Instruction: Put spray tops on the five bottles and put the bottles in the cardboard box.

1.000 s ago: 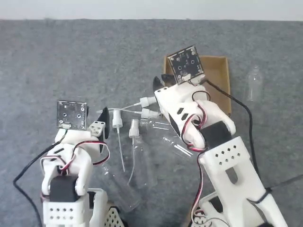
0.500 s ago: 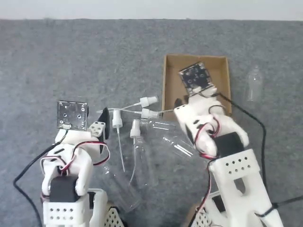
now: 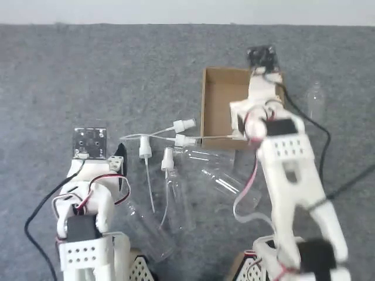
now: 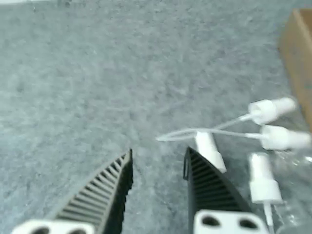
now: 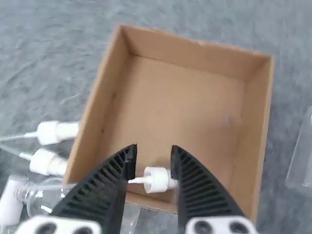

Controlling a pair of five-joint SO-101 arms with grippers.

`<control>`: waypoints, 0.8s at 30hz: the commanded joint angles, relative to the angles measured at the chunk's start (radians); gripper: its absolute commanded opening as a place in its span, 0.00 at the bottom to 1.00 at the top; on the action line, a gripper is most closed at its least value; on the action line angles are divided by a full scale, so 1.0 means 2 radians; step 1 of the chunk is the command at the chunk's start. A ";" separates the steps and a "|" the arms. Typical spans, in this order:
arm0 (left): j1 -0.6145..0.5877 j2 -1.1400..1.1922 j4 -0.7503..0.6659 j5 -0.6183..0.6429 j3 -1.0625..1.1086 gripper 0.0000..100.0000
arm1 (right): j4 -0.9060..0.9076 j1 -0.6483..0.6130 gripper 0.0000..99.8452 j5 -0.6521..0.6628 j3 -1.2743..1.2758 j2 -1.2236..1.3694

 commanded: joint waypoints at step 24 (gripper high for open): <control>-0.005 -0.010 -0.021 -0.003 0.001 0.16 | 0.122 -0.013 0.17 -0.248 -0.262 0.349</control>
